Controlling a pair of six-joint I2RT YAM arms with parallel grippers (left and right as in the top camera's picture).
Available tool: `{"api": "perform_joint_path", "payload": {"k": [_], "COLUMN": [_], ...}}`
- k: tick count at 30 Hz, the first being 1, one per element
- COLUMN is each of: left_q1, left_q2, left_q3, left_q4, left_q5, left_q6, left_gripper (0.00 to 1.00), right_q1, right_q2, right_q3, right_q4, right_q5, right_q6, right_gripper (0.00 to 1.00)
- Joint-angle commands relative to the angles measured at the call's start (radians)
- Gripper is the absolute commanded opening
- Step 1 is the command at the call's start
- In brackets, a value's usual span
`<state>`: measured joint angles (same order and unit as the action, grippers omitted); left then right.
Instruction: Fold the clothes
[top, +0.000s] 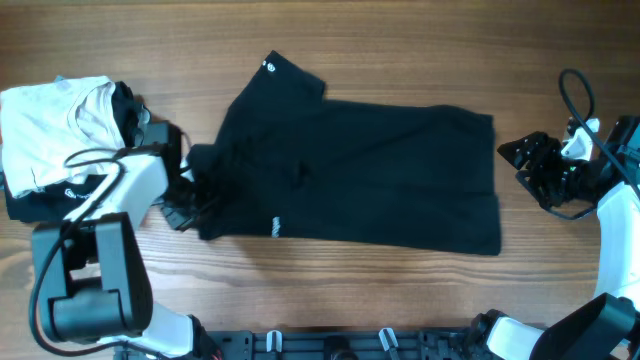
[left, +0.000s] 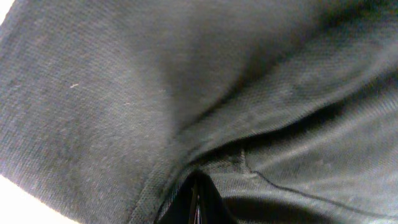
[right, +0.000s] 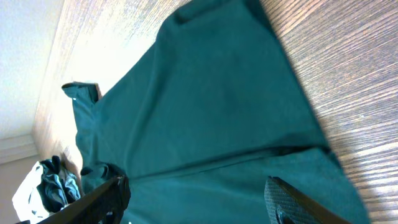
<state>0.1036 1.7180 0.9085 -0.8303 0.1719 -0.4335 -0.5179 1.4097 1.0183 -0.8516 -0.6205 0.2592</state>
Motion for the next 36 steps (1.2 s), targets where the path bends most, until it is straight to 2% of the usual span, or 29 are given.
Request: {"api": "perform_joint_path", "payload": {"k": [1,6,9,11,12,13,14,16,18,20,22,24,25,26,27,28,29,32,33,34,35,36], "left_q1": [0.132,0.122,0.032,-0.053,-0.089,-0.122,-0.144,-0.176,-0.191,-0.192,-0.192,-0.199,-0.206,-0.216,-0.227,-0.24,-0.248,-0.26,-0.26,-0.26,-0.26,-0.26], "left_q2": [-0.011,-0.138,-0.232,-0.288,-0.304,-0.314,-0.317,-0.315,-0.3,-0.257,-0.2,-0.13,-0.106,-0.081,-0.059,-0.029,-0.009,0.06,0.066,0.066,0.066,0.066], "left_q3": [-0.045,-0.02,0.03,0.088,0.115,0.139,0.153,0.159,0.158,0.158,0.158,0.158,0.158,0.158,0.158,0.158,0.158,0.158,0.158,0.158,0.158,0.158], "left_q4": [-0.039,-0.075,-0.08,-0.074,-0.068,-0.061,-0.049,0.001,0.057,0.1,0.117,0.129,0.137,0.147,0.161,0.182,0.197,0.217,0.218,0.222,0.232,0.248], "left_q5": [-0.174,-0.127,-0.046,-0.022,-0.018,-0.015,-0.015,-0.016,-0.016,-0.015,0.021,0.048,0.048,0.048,0.047,0.044,0.044,0.044,0.044,0.044,0.044,0.044], "left_q6": [-0.042,0.019,0.077,0.136,0.175,0.2,0.2,0.2,0.214,0.221,0.222,0.222,0.222,0.222,0.222,0.222,0.222,0.222,0.222,0.222,0.222,0.222], "left_gripper": [0.04,0.05,0.12,0.16,0.16,0.17,0.18,0.18,0.18,0.18,0.17,0.16,0.15,0.14,0.14,0.14,0.14,0.13,0.12,0.12,0.13,0.13], "right_q1": [0.0,0.022,0.126,0.216,0.24,0.262,0.277,0.294,0.294,0.294,0.294,0.294,0.294,0.294,0.293,0.283,0.271,0.179,0.162,0.154,0.156,0.167], "right_q2": [-0.007,-0.007,0.01,0.084,0.13,0.19,0.233,0.325,0.396,0.466,0.499,0.502,0.502,0.502,0.502,0.5,0.497,0.482,0.482,0.482,0.483,0.483], "right_q3": [0.016,0.016,0.008,0.008,0.008,0.008,0.008,0.008,0.008,0.008,0.008,0.008,0.008,0.008,0.008,0.008,0.008,0.008,0.008,0.008,0.008,0.008], "right_q4": [0.003,0.069,0.242,0.377,0.43,0.481,0.508,0.551,0.584,0.631,0.65,0.658,0.667,0.691,0.712,0.729,0.73,0.66,0.645,0.642,0.646,0.646], "right_q5": [-0.001,-0.002,0.029,0.185,0.183,0.173,0.172,0.172,0.173,0.172,0.136,0.005,-0.028,-0.035,-0.031,-0.031,-0.02,0.014,0.011,-0.013,-0.055,-0.061], "right_q6": [-0.019,-0.052,-0.083,-0.042,-0.043,-0.042,-0.042,-0.042,-0.027,0.016,0.032,0.029,0.029,0.03,0.031,0.037,0.061,0.169,0.163,0.135,0.062,0.021], "right_gripper": [0.74,0.79,0.79,0.73,0.71,0.63,0.6,0.61,0.68,0.68,0.62,0.53,0.46,0.35,0.18,0.07,0.04,0.04,0.04,0.1,0.41,0.48]}}
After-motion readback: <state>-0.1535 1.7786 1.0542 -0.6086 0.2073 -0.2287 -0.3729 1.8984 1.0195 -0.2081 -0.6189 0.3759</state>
